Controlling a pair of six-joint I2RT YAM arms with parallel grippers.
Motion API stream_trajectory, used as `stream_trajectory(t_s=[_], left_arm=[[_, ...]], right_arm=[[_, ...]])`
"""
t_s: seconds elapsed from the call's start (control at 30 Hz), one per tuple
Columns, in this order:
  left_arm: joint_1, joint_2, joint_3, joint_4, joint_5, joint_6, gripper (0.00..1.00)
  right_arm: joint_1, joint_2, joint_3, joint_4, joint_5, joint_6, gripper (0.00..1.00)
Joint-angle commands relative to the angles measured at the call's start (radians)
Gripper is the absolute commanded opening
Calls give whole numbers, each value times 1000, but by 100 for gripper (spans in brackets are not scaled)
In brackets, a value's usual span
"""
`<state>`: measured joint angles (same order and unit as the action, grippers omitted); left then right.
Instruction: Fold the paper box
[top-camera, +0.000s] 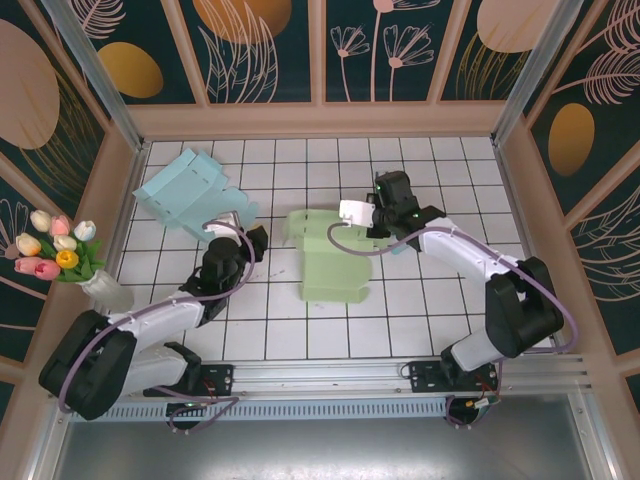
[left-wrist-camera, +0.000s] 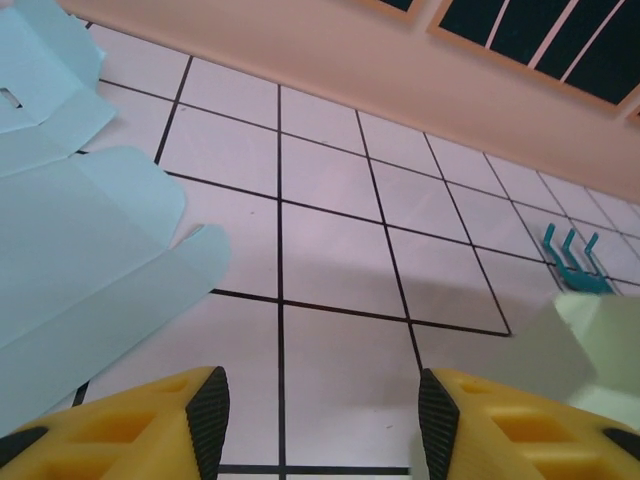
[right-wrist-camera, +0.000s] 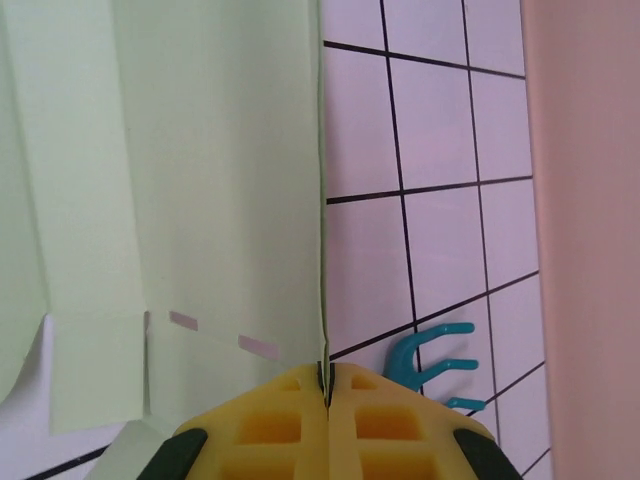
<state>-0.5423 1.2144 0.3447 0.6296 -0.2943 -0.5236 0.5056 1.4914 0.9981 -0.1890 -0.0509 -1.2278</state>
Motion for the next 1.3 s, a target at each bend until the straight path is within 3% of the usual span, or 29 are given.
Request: stream_trajectory(t_s=[0.0,0.27,0.37,0.6,0.83,0.97,1.27], left_arm=[[3,37,-9,121,27,68,54],[2,124,-38,269,252,140,52],[3,135,-64,333,291,145,52],[4,133,-69,320,245,168,50],[2,173,-88,364,254,181,47],[3,207,-112,422,279,177,47],[2,249,-85,429,281,193,47]], right_arm=[[2,-10,-12,60,-12,-106,0],[2,27,1,44,35,-118,0],[4,6,-50,121,39,-168,0],[2,-67,-250,494,58,-322,0],[-4,-70,-332,657,24,-391,0],[-7,-63,-399,835,14,-422,0],[-25,-11,-433,931,-17,-471,0]])
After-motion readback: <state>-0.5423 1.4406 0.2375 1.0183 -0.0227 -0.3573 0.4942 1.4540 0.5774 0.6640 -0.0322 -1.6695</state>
